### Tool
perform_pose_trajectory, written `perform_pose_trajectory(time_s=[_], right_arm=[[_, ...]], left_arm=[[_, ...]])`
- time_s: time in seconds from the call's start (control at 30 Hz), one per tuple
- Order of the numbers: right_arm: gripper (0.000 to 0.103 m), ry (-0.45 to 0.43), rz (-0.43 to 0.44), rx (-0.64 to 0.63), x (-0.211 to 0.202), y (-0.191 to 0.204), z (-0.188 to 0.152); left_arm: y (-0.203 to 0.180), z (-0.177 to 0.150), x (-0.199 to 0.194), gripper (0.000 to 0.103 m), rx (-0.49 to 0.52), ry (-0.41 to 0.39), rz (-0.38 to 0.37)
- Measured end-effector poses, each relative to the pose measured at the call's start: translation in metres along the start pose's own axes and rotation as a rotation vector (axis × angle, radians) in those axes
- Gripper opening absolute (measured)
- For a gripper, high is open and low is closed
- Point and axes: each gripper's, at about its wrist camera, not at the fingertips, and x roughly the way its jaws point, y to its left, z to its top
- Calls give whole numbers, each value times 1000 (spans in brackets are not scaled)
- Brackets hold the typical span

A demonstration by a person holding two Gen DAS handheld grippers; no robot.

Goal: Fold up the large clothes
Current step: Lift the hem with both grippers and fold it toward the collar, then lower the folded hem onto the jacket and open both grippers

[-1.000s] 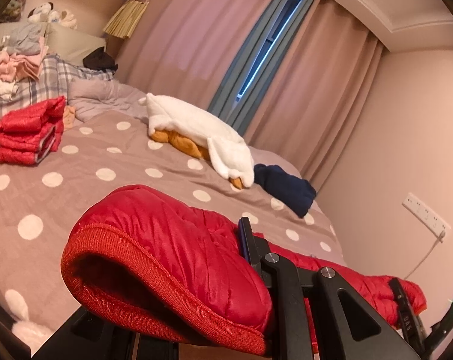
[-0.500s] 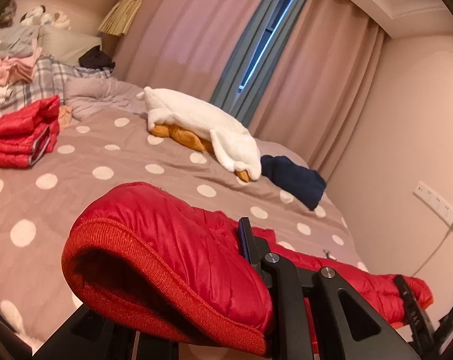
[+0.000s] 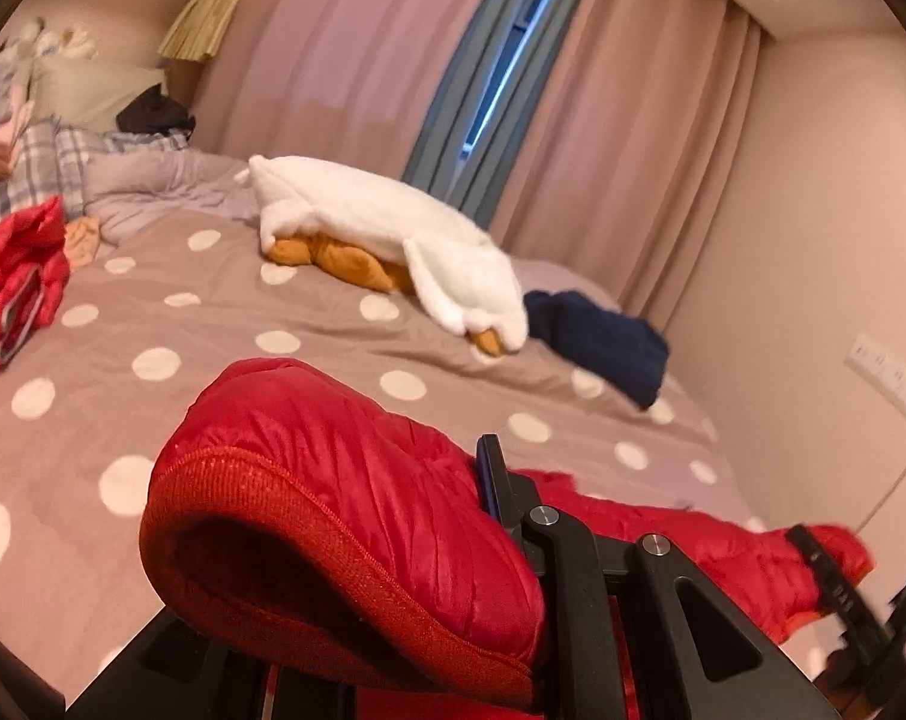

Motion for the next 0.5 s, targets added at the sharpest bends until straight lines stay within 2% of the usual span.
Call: perform_pose_trajectory(time_s=[0.1,0.2,0.37,0.5], right_arm=[[16,53,-40,-14,27,4,0],[17,81,-52,-32,46,5,1],[18,128,-34,1,66,-8,-13],[19,177,-54,-30,80,-12,-29]], left_arm=[[-9,-7,14,18,83,-14,43],[-11,-11,23,18,140,-18,54],[6,-18,44,18,102,79,24],[1,-29,50,19,157,91,64]])
